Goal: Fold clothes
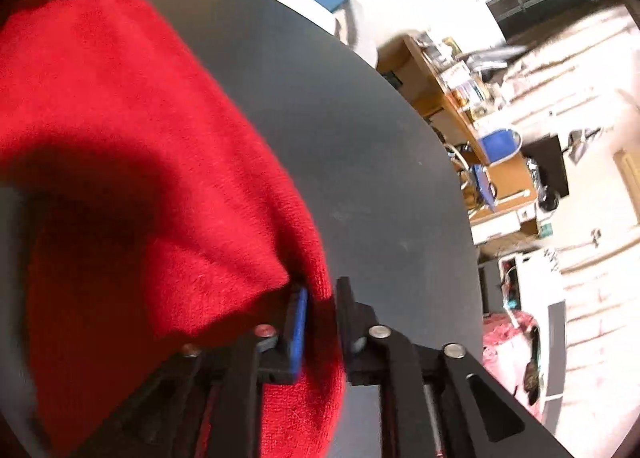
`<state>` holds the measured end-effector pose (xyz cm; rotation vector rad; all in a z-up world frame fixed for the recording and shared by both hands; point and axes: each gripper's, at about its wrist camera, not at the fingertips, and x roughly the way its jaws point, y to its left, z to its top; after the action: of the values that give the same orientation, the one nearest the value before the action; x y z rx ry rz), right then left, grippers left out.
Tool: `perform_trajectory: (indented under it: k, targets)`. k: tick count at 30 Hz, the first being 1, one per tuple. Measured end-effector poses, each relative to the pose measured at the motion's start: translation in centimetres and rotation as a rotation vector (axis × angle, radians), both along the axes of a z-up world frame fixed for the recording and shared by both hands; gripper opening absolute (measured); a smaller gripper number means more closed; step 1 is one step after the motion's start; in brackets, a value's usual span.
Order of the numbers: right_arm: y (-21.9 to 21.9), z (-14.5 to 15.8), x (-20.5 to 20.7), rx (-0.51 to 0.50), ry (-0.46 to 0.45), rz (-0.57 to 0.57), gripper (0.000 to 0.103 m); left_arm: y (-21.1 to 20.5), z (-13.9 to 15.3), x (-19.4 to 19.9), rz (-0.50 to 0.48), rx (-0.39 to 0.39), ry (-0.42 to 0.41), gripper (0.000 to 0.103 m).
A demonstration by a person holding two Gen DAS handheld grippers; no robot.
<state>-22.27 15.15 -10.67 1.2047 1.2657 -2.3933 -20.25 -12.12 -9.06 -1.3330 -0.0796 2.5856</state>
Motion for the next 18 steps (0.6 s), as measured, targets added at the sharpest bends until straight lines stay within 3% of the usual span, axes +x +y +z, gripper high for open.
perform_trajectory:
  k: [1, 3, 6, 8, 10, 13, 14, 18]
  targets:
    - [-0.2, 0.4, -1.0, -0.01, -0.011, 0.002, 0.032, -0.4, 0.7, 0.9, -0.001, 0.016, 0.029, 0.04]
    - [0.0, 1.9, -1.3, -0.031, -0.016, -0.002, 0.042, -2.0, 1.6, 2.9, 0.017, 0.013, 0.084, 0.041]
    - [0.1, 4.9, -0.9, -0.107, -0.004, -0.012, 0.042, -6.2, 1.4, 6.1, 0.114, -0.007, 0.109, 0.041]
    - [-0.2, 7.4, 1.2, -0.257, -0.028, -0.012, 0.042, -8.9, 0.7, 7.5, 0.174, -0.009, 0.1, 0.042]
    - [-0.5, 9.2, 2.3, -0.466, -0.121, -0.019, 0.042, -11.0, -0.5, 8.5, 0.217, -0.024, 0.078, 0.042]
    - [-0.3, 7.7, 2.3, -0.668, -0.326, -0.119, 0.042, -13.9, -2.2, 10.5, 0.268, -0.018, 0.056, 0.042]
    - [0.0, 6.6, 2.3, -0.692, -0.38, -0.159, 0.042, -14.7, -2.7, 11.2, 0.279, -0.004, 0.053, 0.041]
    - [2.6, 2.8, 2.7, -0.536, -0.359, -0.274, 0.043, -16.3, -3.5, 11.9, 0.309, 0.061, 0.042, 0.041]
